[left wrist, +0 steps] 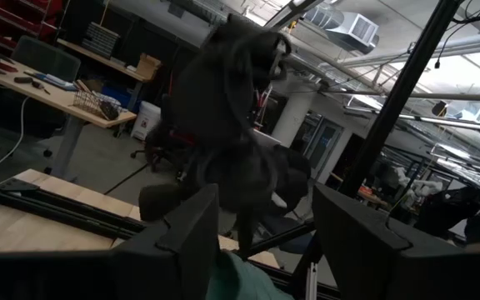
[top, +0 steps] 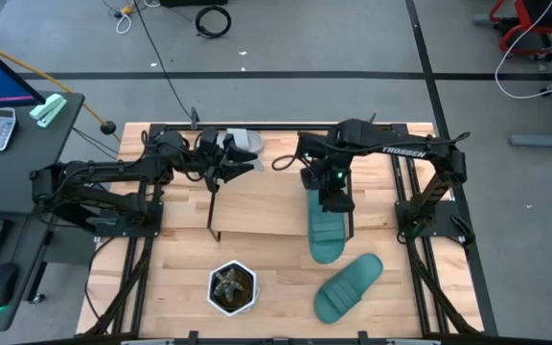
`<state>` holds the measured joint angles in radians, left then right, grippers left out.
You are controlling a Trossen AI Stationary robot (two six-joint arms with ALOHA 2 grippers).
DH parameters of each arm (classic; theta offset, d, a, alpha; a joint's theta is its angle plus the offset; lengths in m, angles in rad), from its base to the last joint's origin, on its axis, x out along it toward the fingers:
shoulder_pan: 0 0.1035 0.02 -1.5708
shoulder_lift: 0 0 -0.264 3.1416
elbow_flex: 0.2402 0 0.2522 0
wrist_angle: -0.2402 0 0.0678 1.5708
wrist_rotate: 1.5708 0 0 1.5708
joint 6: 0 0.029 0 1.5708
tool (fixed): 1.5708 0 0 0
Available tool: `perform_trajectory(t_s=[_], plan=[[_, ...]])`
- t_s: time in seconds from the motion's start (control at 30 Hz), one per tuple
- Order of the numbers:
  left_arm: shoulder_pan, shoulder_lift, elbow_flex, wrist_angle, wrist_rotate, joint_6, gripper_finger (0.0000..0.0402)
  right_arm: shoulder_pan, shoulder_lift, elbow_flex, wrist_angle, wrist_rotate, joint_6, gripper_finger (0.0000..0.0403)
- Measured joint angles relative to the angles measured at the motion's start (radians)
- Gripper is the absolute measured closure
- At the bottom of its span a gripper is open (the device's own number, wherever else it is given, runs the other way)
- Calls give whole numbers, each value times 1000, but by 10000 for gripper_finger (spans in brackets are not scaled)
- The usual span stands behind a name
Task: Pick and place slides into the shelf
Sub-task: Put the right green slide on the shelf
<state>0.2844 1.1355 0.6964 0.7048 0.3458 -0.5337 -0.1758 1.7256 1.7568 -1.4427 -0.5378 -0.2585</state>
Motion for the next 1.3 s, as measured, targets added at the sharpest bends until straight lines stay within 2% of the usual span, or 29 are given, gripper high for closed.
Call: perform_trajectory(t_s=[0.23,0.4,0.5,0.73,1.07,1.3], plan=[[0,-21,1,-10,0,31,207,19,-2,55,173,41,75,259],[8,-96,1,-66,2,93,205,51,-2,55,257,166,96,259],[26,-158,1,-137,1,109,209,56,-2,54,262,205,119,259],[71,-252,1,-236,-1,135,214,77,21,19,272,215,155,259],[86,-261,0,-294,-1,153,218,142,29,19,266,258,242,259],[98,-261,0,-294,-1,163,222,138,29,19,240,248,267,259]])
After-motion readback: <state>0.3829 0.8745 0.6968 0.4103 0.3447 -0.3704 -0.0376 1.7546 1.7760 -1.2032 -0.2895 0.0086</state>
